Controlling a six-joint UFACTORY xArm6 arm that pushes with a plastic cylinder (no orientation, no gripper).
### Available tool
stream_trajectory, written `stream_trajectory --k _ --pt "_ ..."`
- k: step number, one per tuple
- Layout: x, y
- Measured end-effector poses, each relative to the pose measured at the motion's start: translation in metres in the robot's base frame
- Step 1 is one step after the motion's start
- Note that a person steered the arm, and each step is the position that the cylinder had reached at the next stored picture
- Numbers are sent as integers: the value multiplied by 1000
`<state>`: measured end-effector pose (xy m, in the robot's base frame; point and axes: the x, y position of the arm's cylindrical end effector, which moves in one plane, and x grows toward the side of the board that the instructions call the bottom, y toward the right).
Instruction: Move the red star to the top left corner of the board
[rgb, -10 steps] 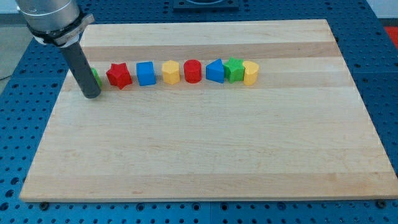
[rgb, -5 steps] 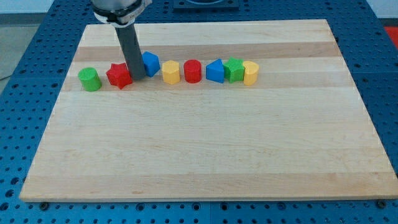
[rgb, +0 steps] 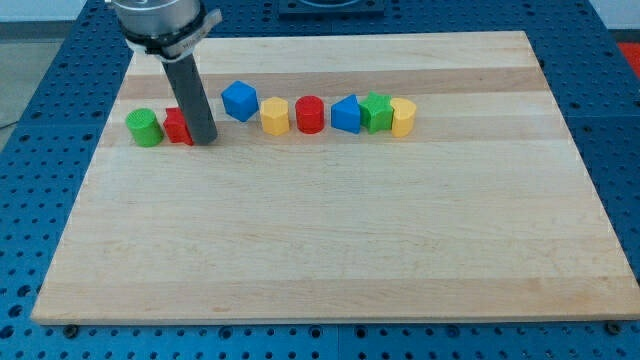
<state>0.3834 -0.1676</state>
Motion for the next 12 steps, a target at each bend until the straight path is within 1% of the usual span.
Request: stream_trajectory --k 1,2,3,4,5,6,9,10,11,12 --pt "-32 0" --pt "-40 5" --pt "1 12" --pt "25 7" --pt "21 -22" --pt "3 -24" --pt "-81 -24" --pt "-77 -24" --pt "-63 -25" --pt "-61 -35"
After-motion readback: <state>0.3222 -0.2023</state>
